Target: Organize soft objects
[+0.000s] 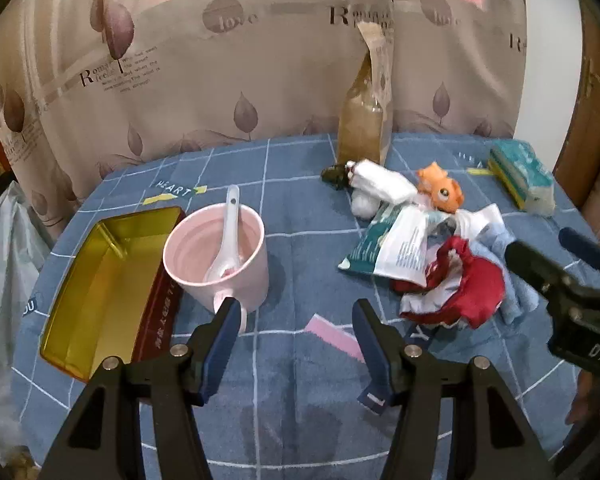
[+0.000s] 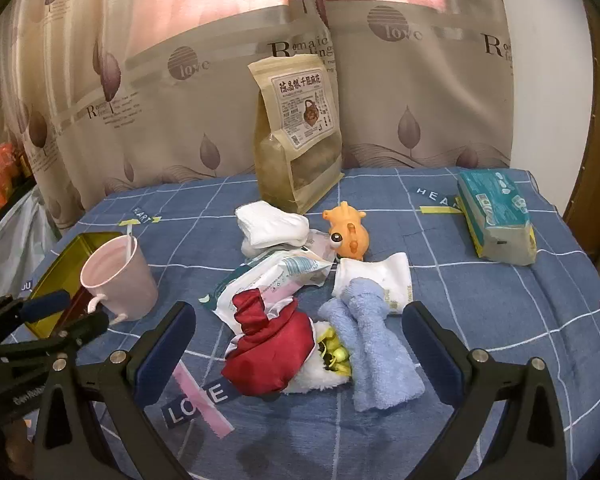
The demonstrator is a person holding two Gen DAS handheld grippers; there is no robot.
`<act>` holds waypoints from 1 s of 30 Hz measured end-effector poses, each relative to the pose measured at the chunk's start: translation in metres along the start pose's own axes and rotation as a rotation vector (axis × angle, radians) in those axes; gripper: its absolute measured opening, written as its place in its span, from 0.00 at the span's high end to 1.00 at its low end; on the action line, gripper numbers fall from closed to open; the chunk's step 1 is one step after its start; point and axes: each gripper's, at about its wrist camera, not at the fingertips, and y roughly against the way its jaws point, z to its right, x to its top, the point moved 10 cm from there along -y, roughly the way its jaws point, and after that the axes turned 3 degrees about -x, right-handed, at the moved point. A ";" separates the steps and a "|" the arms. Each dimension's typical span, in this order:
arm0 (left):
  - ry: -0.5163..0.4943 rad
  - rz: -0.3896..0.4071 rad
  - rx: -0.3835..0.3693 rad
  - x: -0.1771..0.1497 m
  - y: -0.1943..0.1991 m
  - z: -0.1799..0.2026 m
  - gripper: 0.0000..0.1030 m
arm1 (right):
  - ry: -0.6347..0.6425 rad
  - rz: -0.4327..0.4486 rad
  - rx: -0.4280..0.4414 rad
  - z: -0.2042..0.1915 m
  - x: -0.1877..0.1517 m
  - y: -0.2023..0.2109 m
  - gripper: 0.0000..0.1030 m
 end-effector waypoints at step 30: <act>0.039 -0.071 0.016 -0.009 -0.012 -0.007 0.42 | -0.011 -0.018 -0.018 0.010 -0.002 -0.002 0.00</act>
